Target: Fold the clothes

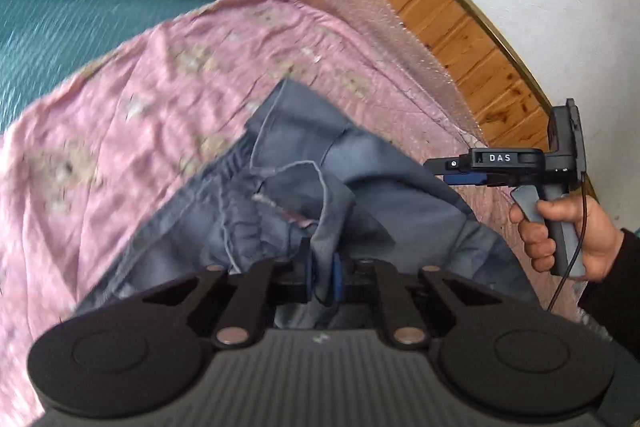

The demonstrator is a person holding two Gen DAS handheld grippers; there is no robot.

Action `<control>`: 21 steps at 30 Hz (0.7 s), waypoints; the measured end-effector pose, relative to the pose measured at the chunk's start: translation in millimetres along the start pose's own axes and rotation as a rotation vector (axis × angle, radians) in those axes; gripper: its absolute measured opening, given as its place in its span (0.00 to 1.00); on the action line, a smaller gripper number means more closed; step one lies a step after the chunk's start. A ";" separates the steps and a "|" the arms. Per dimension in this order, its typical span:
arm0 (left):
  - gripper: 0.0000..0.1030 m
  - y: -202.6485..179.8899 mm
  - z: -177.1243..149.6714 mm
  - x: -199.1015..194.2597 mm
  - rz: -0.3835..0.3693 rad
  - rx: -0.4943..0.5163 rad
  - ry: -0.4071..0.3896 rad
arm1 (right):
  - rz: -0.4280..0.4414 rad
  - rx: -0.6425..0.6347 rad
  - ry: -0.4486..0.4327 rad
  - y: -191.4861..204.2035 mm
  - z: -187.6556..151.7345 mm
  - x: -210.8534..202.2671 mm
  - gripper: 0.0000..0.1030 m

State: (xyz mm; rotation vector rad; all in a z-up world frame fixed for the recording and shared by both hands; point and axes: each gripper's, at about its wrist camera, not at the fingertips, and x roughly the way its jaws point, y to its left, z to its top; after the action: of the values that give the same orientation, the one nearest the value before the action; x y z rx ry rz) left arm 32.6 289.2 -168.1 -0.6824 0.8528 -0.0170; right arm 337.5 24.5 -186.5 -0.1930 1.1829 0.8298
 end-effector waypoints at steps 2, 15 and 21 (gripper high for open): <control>0.15 4.3 4.5 -2.0 0.000 -0.023 -0.007 | 0.044 -0.063 0.030 21.7 -3.1 11.7 0.80; 0.72 2.2 93.0 22.3 0.018 0.062 0.091 | 0.102 -0.110 -0.037 39.3 -11.8 2.7 0.78; 0.07 2.5 95.1 63.7 0.052 0.082 0.122 | 0.231 -0.241 0.100 67.0 16.9 51.4 0.59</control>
State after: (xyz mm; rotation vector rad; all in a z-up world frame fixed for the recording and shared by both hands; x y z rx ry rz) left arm 141.1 325.7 -169.5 -0.5865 0.9820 -0.0472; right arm 312.3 104.5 -206.0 -0.3022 1.2117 1.1789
